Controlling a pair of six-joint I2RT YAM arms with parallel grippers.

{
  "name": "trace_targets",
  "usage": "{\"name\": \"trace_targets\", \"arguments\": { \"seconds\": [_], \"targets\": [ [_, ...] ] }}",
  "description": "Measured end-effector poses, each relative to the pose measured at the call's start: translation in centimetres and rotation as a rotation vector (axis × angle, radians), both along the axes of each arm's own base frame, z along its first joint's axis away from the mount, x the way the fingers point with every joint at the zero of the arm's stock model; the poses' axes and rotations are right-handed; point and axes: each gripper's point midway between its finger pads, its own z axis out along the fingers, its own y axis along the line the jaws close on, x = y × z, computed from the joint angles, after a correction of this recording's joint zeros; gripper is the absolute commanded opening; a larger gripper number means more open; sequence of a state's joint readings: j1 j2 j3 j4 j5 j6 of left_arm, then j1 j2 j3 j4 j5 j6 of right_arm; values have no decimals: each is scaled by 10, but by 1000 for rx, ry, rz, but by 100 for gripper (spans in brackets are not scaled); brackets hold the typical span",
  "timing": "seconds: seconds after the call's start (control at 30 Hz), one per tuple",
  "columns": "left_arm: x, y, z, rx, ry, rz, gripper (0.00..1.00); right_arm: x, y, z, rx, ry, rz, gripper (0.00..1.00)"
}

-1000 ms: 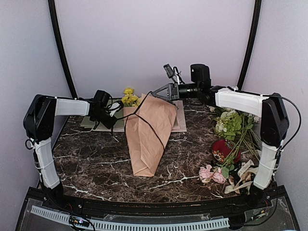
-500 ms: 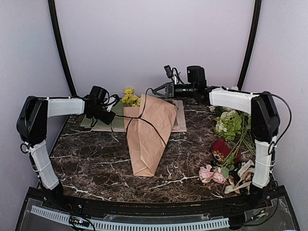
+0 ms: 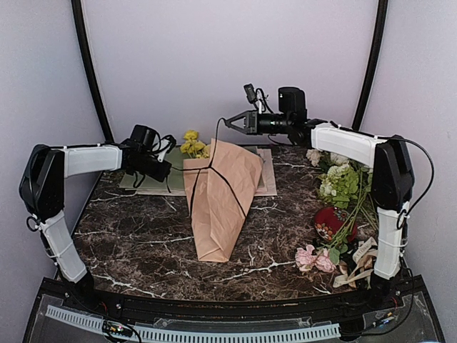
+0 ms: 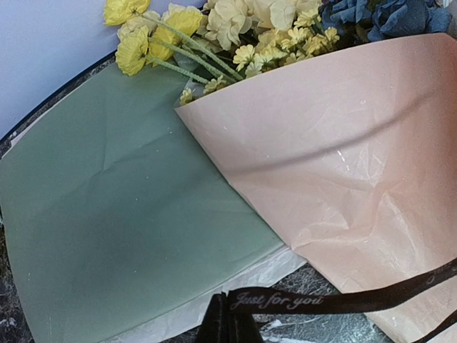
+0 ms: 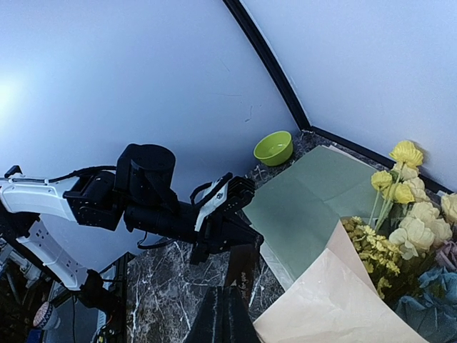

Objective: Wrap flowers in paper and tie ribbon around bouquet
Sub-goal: Tie the ribbon around the folded bouquet.

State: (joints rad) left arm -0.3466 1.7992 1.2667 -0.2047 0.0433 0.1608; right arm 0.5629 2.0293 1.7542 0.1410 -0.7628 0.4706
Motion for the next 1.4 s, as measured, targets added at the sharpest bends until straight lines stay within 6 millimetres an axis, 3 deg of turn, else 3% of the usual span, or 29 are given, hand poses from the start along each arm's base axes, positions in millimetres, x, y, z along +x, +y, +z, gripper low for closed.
{"name": "trace_targets", "arguments": {
  "seconds": [0.23, 0.53, 0.77, 0.87, 0.9, 0.97, 1.03, 1.1, 1.13, 1.17, 1.2, 1.27, 1.4],
  "targets": [
    [-4, -9, 22, -48, -47, 5, 0, 1, 1, 11, 18, -28, 0, 0],
    [-6, -20, 27, -82, -57, 1, 0, -1, 9, 17, 24, -51, 12, 0],
    [-10, -31, 28, -100, -53, -17, 0, 7, 24, 10, 3, -52, 6, 0],
    [-9, -24, 27, -133, -40, 20, 0, 17, 9, -3, -1, -25, -52, 0],
    [-9, -13, 24, -155, -24, 58, 0, 24, -10, -15, -5, 4, -105, 0],
    [-12, 31, 12, -197, 10, 186, 0, 42, -80, -52, -39, 97, -272, 0],
    [-32, 103, -10, -255, 57, 395, 0, 63, -209, -105, -77, 225, -574, 0],
    [-66, 159, -35, -305, 104, 587, 0, 57, -348, -154, -92, 354, -916, 0],
    [-86, 170, -47, -332, 140, 650, 0, 41, -404, -173, -96, 411, -1064, 0],
    [-99, 168, -56, -351, 171, 664, 0, 21, -441, -188, -102, 454, -1174, 0],
    [-109, 163, -65, -368, 204, 669, 0, 4, -459, -197, -111, 482, -1242, 0],
    [-120, 153, -76, -385, 248, 672, 0, -15, -473, -202, -128, 490, -1312, 0],
    [-126, 163, -87, -425, 281, 755, 0, -13, -468, -193, -128, 443, -1305, 0]
  ]
}}
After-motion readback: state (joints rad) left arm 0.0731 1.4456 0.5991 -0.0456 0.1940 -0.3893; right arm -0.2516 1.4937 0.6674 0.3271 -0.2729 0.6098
